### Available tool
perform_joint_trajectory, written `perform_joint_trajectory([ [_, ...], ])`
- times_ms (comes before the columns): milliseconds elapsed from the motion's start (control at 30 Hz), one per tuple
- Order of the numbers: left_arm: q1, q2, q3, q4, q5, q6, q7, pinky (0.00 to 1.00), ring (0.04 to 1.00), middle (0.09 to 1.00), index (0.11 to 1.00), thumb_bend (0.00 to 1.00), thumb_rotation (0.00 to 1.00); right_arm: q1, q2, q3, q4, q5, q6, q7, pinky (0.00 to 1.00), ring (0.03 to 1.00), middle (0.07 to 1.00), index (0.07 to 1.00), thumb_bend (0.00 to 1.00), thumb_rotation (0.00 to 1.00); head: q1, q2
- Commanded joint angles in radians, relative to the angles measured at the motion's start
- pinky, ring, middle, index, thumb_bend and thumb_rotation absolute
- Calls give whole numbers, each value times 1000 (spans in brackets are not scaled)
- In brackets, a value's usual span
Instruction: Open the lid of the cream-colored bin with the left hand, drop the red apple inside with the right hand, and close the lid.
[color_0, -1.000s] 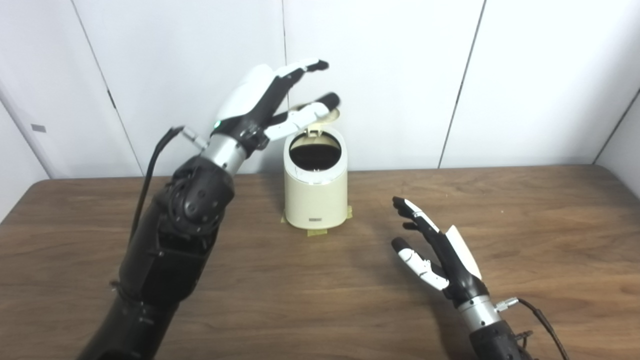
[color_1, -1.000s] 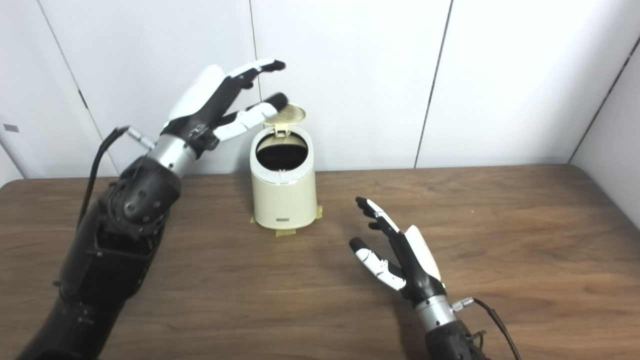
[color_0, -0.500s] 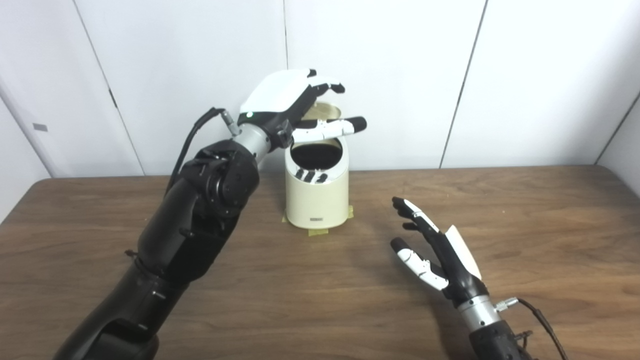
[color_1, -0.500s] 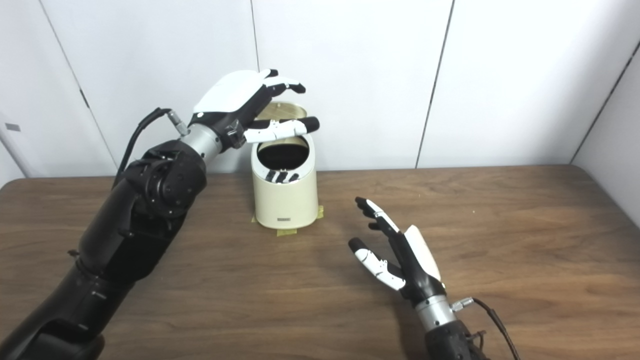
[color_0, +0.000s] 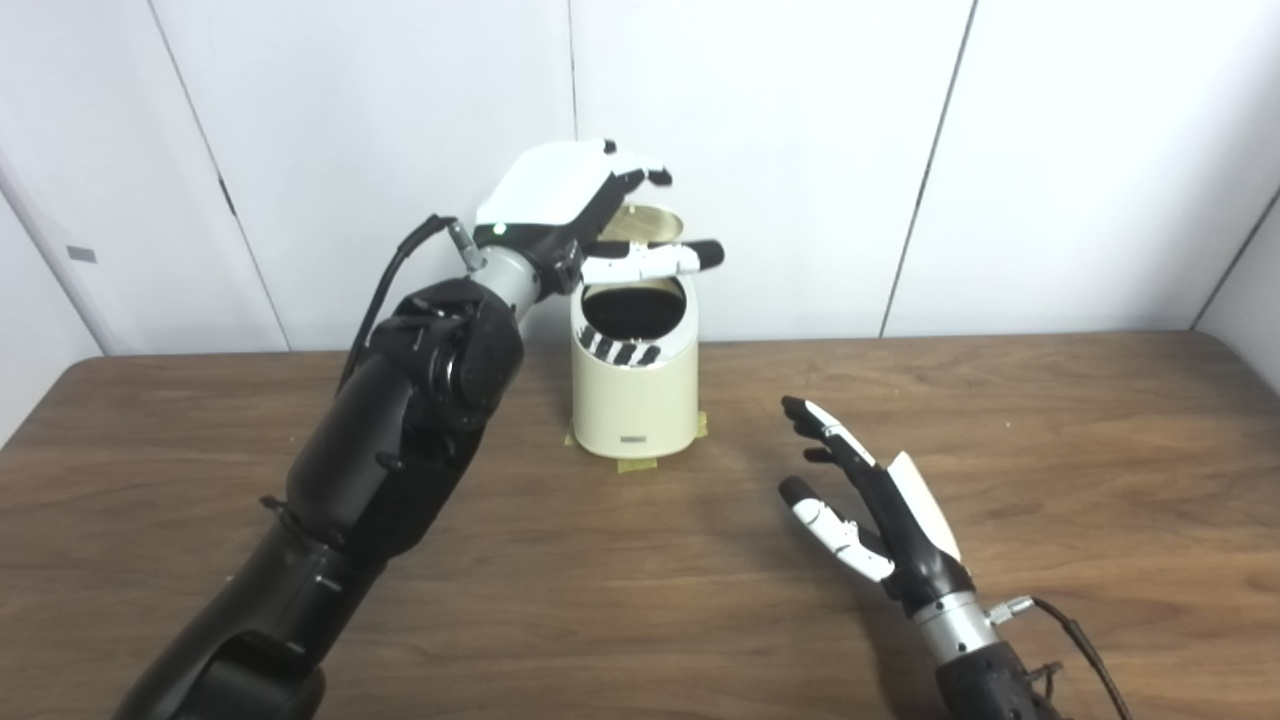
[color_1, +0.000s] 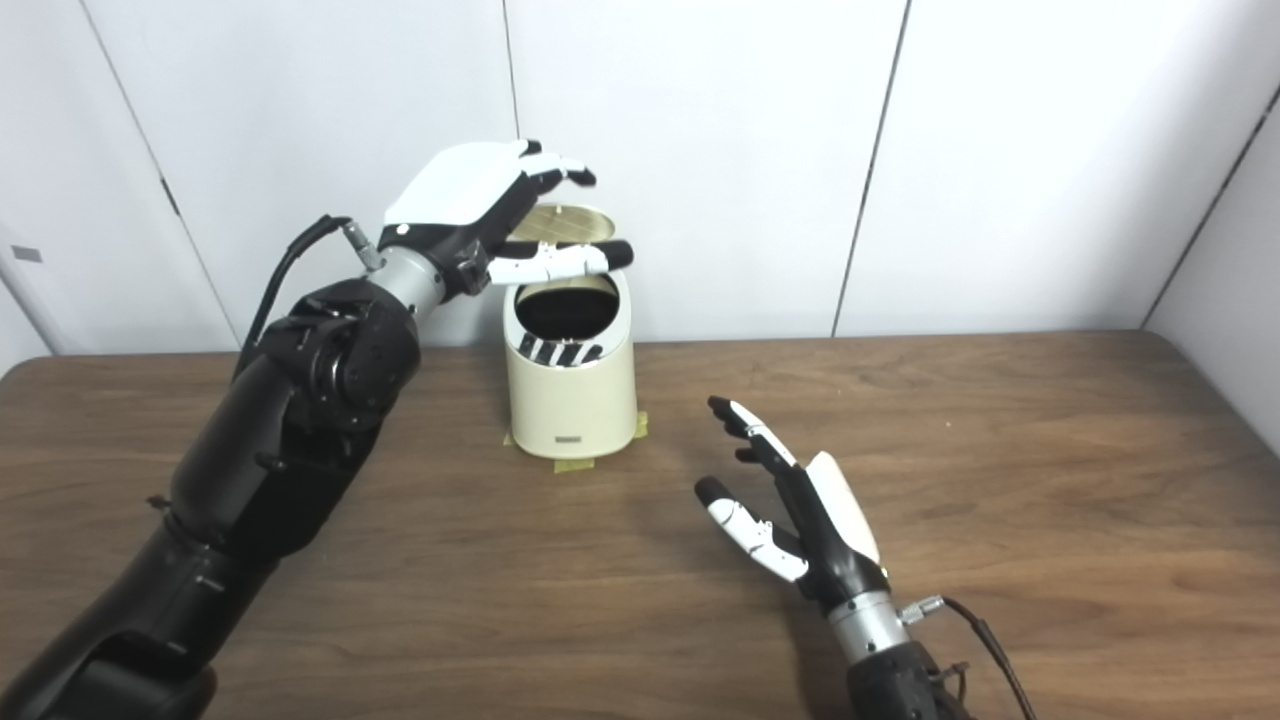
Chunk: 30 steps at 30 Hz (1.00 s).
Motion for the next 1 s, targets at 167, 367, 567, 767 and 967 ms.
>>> perform_joint_trajectory([
  [167, -50, -8, 23, 19, 19, -38, 89, 1000, 1000, 930, 917, 779, 1000, -24, 9, -1, -36, -5, 7, -8, 777, 869, 890, 888, 277, 800, -4, -1],
  [367, -67, -14, 22, 57, 29, -22, 88, 1000, 979, 928, 919, 795, 1000, -23, 13, 3, -37, -8, 10, -10, 781, 870, 888, 884, 288, 775, -7, 0],
  [567, -78, -18, 6, 94, 53, -10, 69, 1000, 986, 907, 877, 816, 1000, -24, 15, 6, -37, -14, 14, -12, 766, 861, 886, 883, 281, 733, -9, 1],
  [767, -72, -21, -11, 123, 60, -19, 75, 1000, 961, 874, 844, 804, 1000, -22, 14, 10, -48, -15, 25, -5, 771, 867, 893, 889, 286, 746, -10, 3],
  [967, -66, -18, -22, 135, 62, -26, 76, 1000, 971, 871, 845, 806, 1000, -23, 13, 12, -43, -22, 17, -14, 758, 860, 888, 884, 310, 766, -10, 6],
])
